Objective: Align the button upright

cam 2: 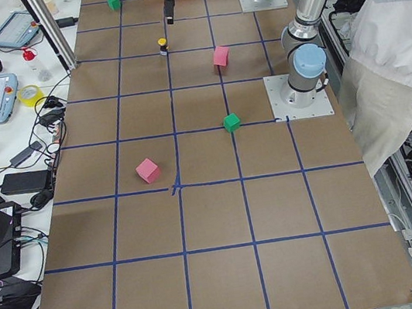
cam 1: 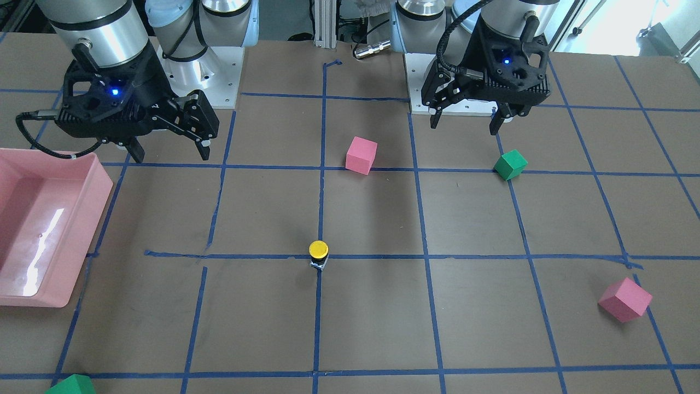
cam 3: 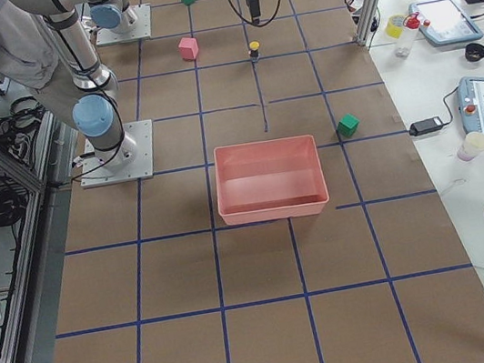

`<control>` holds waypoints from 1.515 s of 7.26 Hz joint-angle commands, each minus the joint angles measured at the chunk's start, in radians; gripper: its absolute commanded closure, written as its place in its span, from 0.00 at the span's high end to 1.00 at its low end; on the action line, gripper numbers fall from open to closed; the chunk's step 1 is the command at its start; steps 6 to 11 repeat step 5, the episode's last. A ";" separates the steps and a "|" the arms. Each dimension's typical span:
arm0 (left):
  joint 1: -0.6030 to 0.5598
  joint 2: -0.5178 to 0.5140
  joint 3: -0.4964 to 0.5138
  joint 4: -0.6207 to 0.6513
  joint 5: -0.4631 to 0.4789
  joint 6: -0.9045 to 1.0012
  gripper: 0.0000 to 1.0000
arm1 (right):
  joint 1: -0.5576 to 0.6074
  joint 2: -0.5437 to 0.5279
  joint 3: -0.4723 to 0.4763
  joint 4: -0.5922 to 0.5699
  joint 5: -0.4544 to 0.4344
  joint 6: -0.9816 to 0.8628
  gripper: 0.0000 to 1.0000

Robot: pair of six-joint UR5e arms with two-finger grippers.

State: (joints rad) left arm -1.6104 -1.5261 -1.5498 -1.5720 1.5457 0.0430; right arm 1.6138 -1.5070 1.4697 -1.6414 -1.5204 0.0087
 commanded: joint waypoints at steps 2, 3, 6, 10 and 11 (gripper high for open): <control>0.000 0.003 0.000 -0.013 -0.003 0.000 1.00 | 0.000 0.001 0.000 -0.001 -0.001 -0.009 1.00; -0.002 0.003 0.003 -0.019 -0.003 -0.003 1.00 | 0.000 0.001 0.000 -0.003 -0.001 -0.009 1.00; 0.000 0.003 0.008 -0.042 -0.001 -0.020 1.00 | 0.000 0.002 0.001 -0.008 0.003 -0.009 1.00; 0.000 0.003 0.008 -0.042 -0.001 -0.020 1.00 | 0.000 0.002 0.001 -0.008 0.003 -0.009 1.00; 0.000 0.003 0.008 -0.042 -0.001 -0.020 1.00 | 0.000 0.002 0.001 -0.008 0.003 -0.009 1.00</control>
